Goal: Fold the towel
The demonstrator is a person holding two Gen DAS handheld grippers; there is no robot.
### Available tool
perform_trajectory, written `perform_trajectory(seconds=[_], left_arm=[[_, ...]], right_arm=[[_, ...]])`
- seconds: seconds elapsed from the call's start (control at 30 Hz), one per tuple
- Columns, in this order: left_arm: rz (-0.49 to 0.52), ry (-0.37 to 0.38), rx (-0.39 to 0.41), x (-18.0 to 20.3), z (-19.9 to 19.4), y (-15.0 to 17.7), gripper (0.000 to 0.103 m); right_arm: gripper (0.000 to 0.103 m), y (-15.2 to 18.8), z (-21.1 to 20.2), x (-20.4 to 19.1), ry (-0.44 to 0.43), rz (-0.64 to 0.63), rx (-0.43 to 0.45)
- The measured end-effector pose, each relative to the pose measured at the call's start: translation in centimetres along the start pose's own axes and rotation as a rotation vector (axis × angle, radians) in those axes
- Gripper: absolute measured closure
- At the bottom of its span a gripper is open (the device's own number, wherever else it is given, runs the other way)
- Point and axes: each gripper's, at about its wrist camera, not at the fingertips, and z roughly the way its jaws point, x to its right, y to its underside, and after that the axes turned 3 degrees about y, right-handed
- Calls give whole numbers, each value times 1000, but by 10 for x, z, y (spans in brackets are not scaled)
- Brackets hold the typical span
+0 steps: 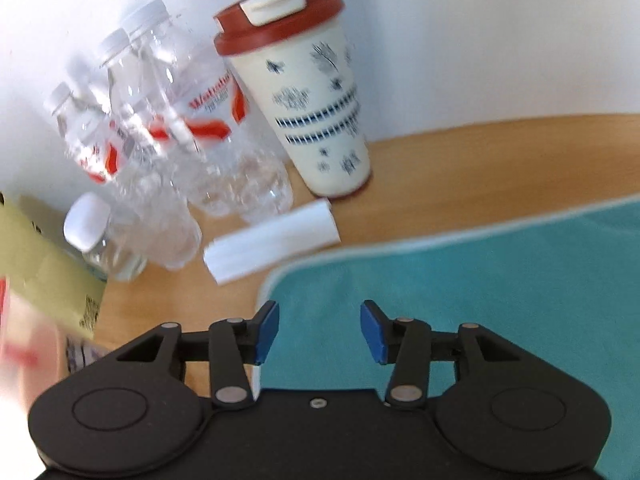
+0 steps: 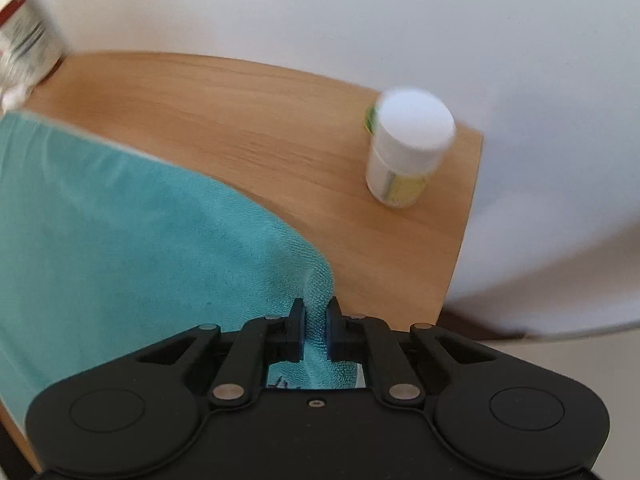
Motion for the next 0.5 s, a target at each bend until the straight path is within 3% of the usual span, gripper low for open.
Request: perform_trajectory(seconds=[0.07, 0.17, 0.27, 0.4, 0.5], left_arm=[[-5, 9, -27, 4, 2, 8, 54], [-25, 14, -60, 10, -1, 19, 54], [-20, 25, -82, 15, 0, 24, 44], [-12, 16, -101, 20, 1, 27, 44], [-29, 28, -105, 17, 3, 29, 40]], right_arm=[[93, 1, -11, -14, 53, -42, 42], [93, 16, -38, -54, 198, -167, 148], [92, 41, -47, -84, 319, -322, 208], [90, 73, -47, -126, 214, -433, 182], [87, 86, -53, -137, 169, -410, 170]])
